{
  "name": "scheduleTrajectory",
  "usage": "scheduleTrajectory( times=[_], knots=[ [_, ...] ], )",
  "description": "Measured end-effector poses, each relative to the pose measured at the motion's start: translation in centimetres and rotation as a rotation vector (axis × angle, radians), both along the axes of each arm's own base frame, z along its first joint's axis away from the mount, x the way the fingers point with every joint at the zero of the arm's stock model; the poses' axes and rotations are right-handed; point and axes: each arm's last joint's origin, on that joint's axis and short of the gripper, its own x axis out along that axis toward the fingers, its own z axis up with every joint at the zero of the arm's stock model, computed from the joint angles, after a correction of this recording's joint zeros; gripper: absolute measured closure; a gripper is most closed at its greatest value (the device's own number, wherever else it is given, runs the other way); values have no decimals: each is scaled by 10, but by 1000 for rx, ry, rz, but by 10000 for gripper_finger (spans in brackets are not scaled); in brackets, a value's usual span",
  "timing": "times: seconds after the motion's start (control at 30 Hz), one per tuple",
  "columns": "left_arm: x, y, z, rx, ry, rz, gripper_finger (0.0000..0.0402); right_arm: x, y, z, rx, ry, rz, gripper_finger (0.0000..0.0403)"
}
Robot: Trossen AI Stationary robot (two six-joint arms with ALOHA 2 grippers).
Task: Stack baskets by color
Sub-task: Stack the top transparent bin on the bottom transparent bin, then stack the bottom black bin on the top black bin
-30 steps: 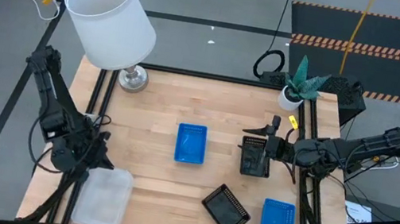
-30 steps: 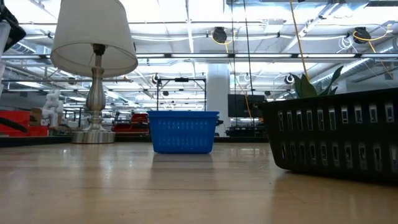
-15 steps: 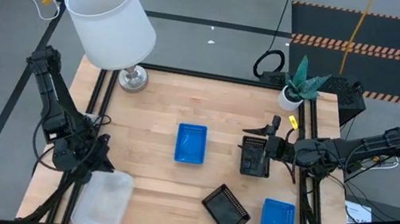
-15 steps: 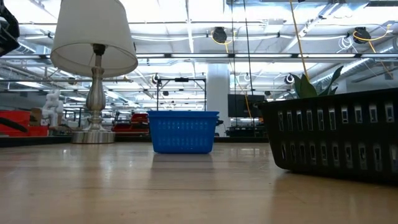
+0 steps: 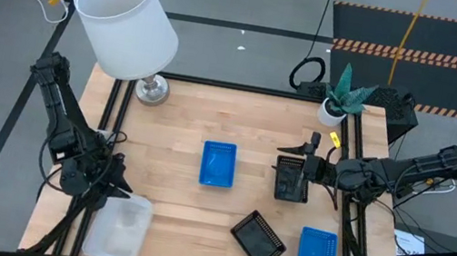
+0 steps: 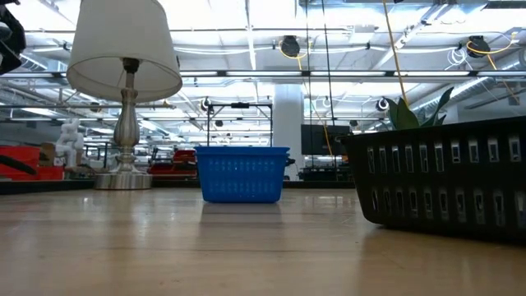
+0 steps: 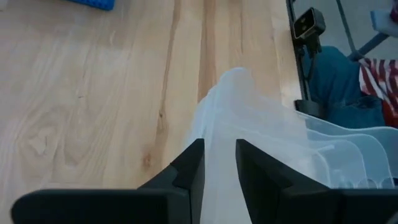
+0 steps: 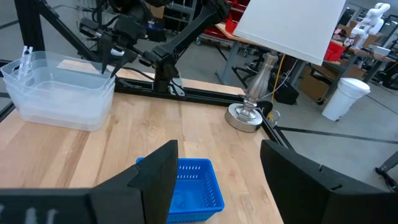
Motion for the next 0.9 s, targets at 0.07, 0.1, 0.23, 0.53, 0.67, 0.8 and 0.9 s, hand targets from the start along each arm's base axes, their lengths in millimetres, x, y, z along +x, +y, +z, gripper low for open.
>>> scheduleTrajectory(
  times=[0.07,0.1,0.23,0.53,0.67,0.8,0.9],
  knots=[
    [1,-1,-1,18,-4,9,309,0,0,0,0,0,0,181],
    [2,-1,-2,33,-8,12,309,0,0,0,0,0,0,181],
    [6,-4,-7,82,-11,43,309,0,0,0,0,0,0,181],
    [11,-11,-15,123,35,43,309,0,0,0,0,0,0,181],
    [12,-12,-11,108,22,38,309,0,0,0,0,0,0,181],
    [14,-15,1,80,-3,32,309,0,0,0,3,-1,-1,181],
    [16,-17,14,79,-49,29,309,0,0,0,49,-10,-10,181]
  ],
)
